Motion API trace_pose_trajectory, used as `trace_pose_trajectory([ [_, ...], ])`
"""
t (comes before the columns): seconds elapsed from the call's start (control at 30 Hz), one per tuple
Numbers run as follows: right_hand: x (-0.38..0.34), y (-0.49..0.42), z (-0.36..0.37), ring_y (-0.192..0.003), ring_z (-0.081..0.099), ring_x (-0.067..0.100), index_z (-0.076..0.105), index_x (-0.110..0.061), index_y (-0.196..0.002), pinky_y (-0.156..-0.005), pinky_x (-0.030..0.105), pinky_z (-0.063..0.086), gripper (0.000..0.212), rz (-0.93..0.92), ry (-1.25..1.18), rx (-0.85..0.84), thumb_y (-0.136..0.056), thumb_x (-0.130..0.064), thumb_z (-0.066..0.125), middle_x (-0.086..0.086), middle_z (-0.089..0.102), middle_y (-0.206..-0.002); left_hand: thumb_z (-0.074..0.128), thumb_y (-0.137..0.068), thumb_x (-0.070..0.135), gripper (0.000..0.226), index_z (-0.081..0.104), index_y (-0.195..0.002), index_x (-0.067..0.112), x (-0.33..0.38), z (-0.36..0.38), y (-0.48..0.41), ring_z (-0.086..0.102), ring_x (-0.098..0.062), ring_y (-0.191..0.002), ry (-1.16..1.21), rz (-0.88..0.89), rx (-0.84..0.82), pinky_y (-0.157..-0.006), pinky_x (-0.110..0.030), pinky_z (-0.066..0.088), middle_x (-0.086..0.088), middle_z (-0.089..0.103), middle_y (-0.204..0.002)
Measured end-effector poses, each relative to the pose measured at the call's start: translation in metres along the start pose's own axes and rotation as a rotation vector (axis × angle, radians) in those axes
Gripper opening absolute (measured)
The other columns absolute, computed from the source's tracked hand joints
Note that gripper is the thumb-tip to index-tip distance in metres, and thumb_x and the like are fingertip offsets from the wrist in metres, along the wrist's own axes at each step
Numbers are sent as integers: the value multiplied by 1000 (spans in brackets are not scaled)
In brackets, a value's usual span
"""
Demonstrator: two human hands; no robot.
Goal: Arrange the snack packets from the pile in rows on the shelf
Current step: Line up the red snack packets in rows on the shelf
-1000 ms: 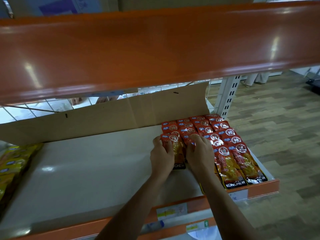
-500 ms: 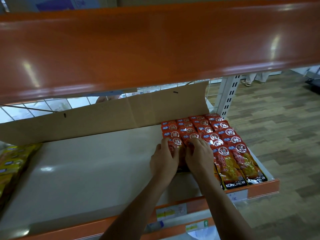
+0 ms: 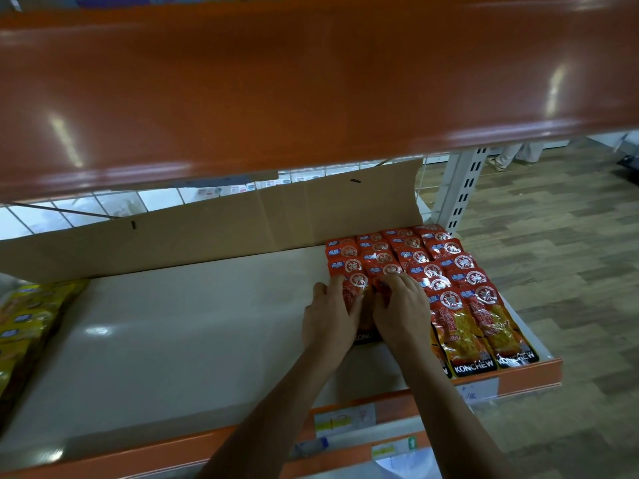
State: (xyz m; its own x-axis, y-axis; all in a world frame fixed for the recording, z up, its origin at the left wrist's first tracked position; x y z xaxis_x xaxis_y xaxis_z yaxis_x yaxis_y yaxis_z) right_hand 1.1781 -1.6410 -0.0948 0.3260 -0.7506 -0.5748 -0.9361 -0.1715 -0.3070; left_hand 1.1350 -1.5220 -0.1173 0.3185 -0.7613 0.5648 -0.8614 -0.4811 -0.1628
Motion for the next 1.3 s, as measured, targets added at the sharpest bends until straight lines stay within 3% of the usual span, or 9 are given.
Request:
trace_pose_trajectory([
  [0.33, -33, 10, 9, -123, 48, 23, 63, -10, -119, -105, 36, 36, 30, -55, -64, -42, -90, -12, 58, 6, 60, -128, 40, -96, 52, 45, 43, -133, 26, -19, -22, -1, 62, -22, -99, -36, -5, 57, -72, -28, 45, -4, 55, -121],
  [0.47, -72, 24, 30, -122, 49, 27, 62, -8, -119, -103, 37, 37, 33, -145, -70, -108, -87, -7, 58, 8, 60, -126, 44, -97, 44, 42, 46, -133, 23, -50, -50, 2, 56, -20, -106, -70, 3, 108, -82, -31, 49, -3, 56, -122],
  [0.7, -167, 72, 81, -130, 43, 23, 58, -10, -127, -112, 35, 31, 38, -299, -96, -246, -89, -10, 56, 7, 56, -134, 46, -96, 39, 41, 51, -132, 20, -139, -125, 28, 49, -23, -115, -124, -94, 201, -90, -34, 46, -4, 57, -124],
  [0.9, -265, 133, 127, -131, 42, 24, 57, -10, -129, -111, 35, 32, 40, -412, -130, -346, -90, -10, 57, 8, 54, -136, 51, -94, 37, 37, 58, -124, 17, -223, -214, 69, 52, -30, -110, -175, -162, 313, -86, -40, 45, -9, 62, -117],
  [1.03, -329, 174, 154, -119, 53, 32, 65, -3, -117, -104, 39, 38, 35, -458, -188, -342, -81, -3, 63, 15, 62, -123, 53, -92, 37, 35, 60, -119, 16, -276, -266, 94, 52, -34, -107, -207, -211, 340, -82, -40, 43, -12, 61, -112],
  [1.17, -389, 213, 181, -97, 59, 38, 68, -3, -95, -89, 41, 44, 20, -543, -224, -303, -76, -1, 61, 19, 67, -98, 51, -91, 39, 36, 59, -118, 17, -332, -311, 119, 52, -35, -107, -268, -316, 348, -80, -41, 44, -11, 60, -112],
  [1.3, -438, 245, 210, -108, 56, 33, 66, -6, -110, -94, 38, 41, 26, -551, -228, -368, -86, -11, 57, 15, 65, -112, 51, -92, 39, 37, 58, -123, 19, -385, -349, 144, 49, -32, -114, -263, -373, 365, -88, -41, 43, -10, 59, -120],
])
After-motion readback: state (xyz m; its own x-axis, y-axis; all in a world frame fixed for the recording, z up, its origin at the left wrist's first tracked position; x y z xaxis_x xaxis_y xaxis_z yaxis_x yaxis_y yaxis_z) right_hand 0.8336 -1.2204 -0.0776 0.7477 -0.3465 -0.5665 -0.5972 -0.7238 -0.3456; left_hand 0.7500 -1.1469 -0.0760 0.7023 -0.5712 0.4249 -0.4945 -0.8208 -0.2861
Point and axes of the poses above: each hand's wrist, its own y-axis away from the middle knuckle, its own z-axis out of the palm, x = y × z, the point moved 4 cm from there along -y, towards the middle knuckle
